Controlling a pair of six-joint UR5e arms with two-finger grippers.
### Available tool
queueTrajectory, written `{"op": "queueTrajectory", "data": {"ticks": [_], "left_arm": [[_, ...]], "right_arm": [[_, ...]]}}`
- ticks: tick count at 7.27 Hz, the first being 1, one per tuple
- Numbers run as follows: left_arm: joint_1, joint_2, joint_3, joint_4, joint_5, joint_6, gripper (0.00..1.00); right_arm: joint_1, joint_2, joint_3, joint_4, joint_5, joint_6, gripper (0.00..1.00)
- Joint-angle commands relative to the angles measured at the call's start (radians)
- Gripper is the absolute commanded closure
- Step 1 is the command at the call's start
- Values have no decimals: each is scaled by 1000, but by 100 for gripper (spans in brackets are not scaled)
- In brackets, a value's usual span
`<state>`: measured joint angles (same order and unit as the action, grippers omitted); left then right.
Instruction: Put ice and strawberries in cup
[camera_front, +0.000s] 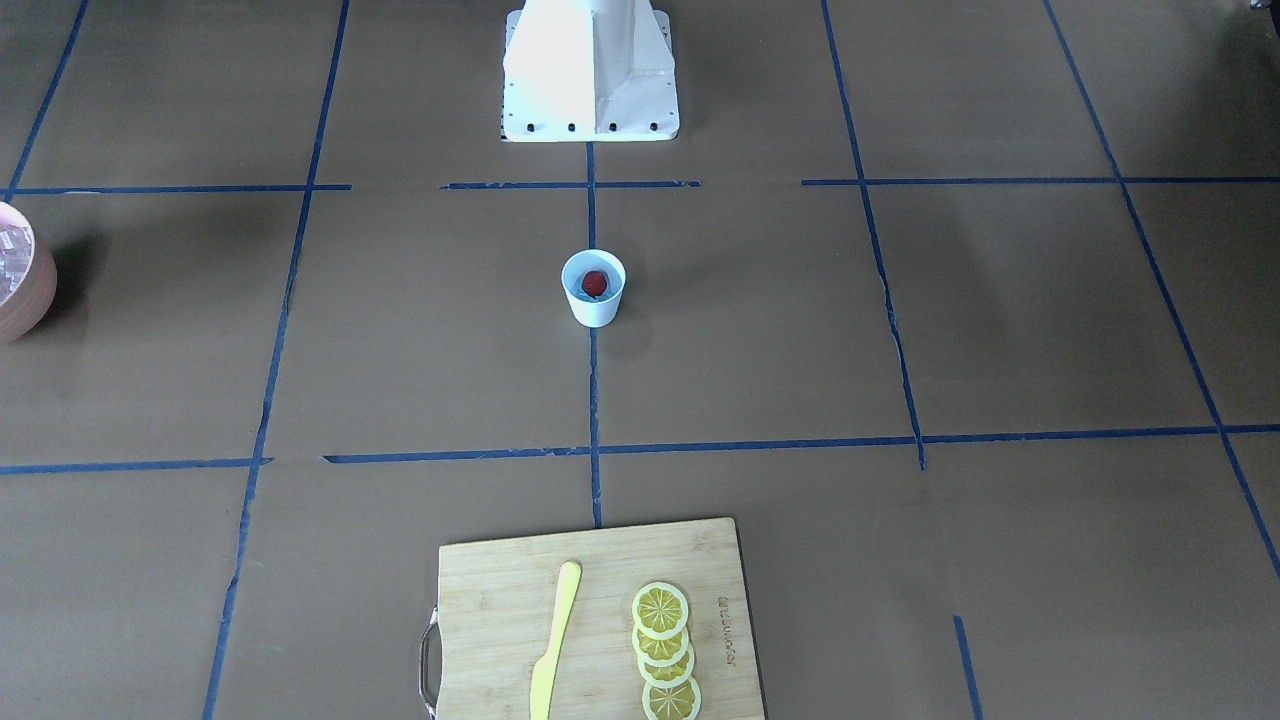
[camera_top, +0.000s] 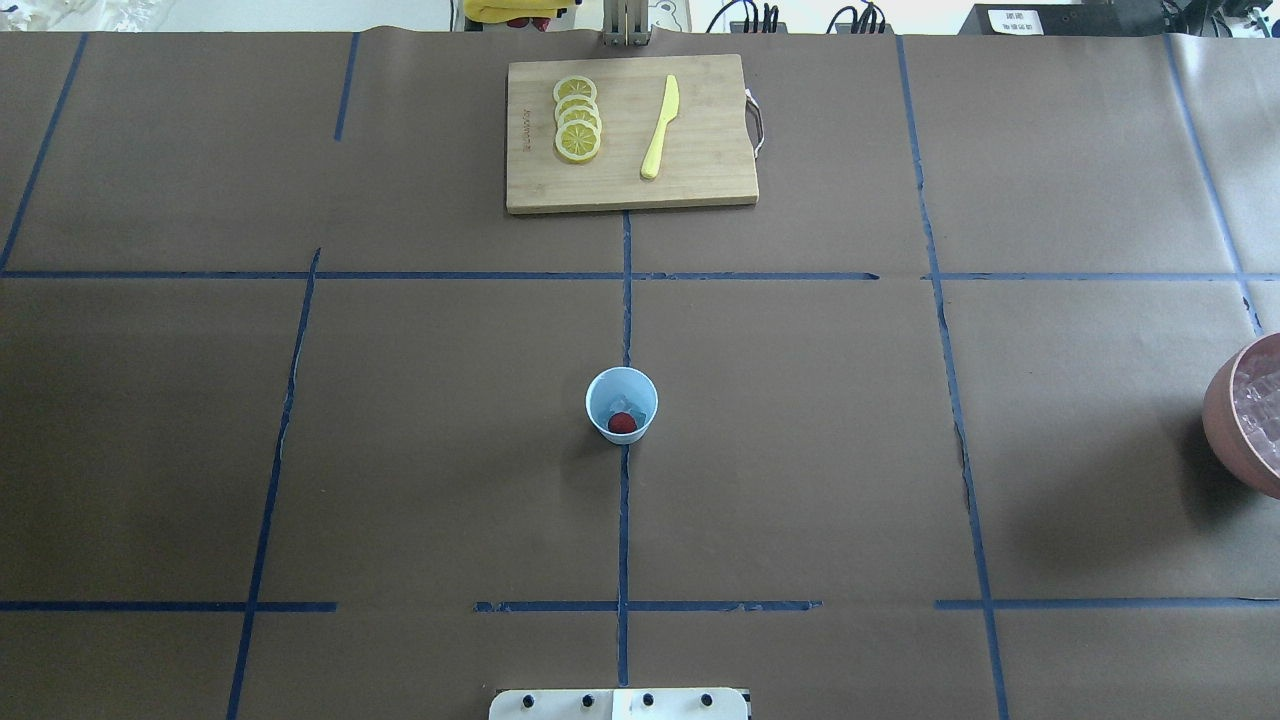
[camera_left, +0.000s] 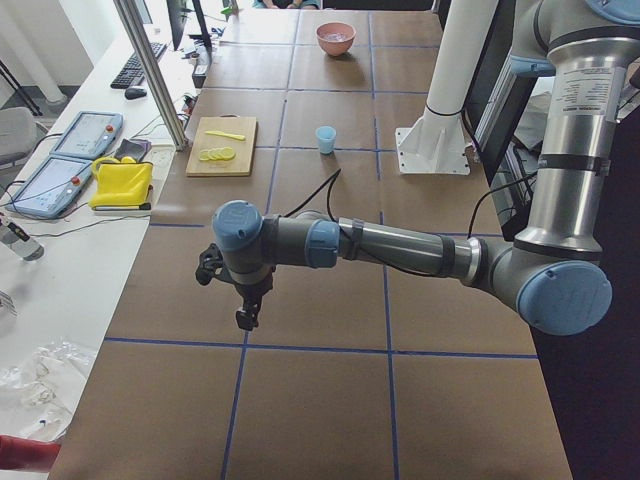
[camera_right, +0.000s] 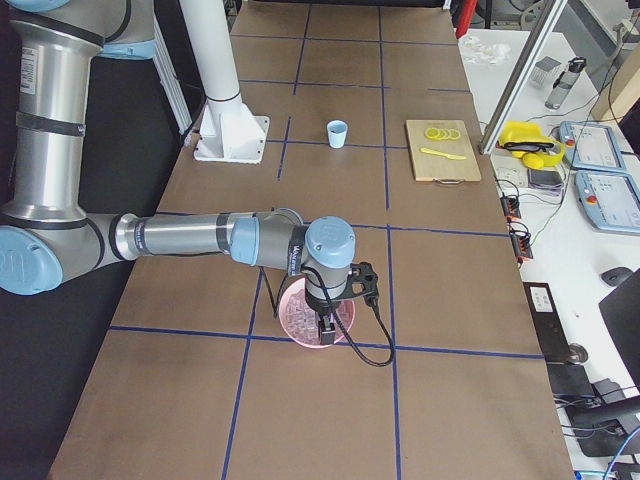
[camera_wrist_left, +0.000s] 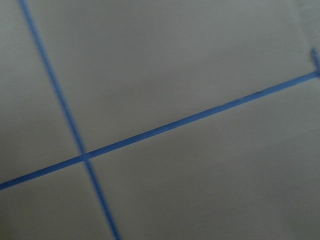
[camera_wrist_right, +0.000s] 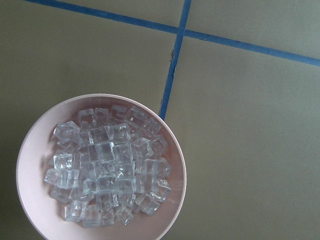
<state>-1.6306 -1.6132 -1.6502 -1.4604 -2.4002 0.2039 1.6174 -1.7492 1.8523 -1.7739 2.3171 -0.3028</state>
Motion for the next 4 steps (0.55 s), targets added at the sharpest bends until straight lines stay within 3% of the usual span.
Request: {"op": "queueTrajectory", "data": {"ticks": [1,4], "left_arm": [[-63,71,-9,-3,-19,2,0],[-60,85,-2,-12,4,-18,0]], "right_arm": [[1,-1,2,1,2,10,1],[-1,-1,5,-1,7,27,1]]}}
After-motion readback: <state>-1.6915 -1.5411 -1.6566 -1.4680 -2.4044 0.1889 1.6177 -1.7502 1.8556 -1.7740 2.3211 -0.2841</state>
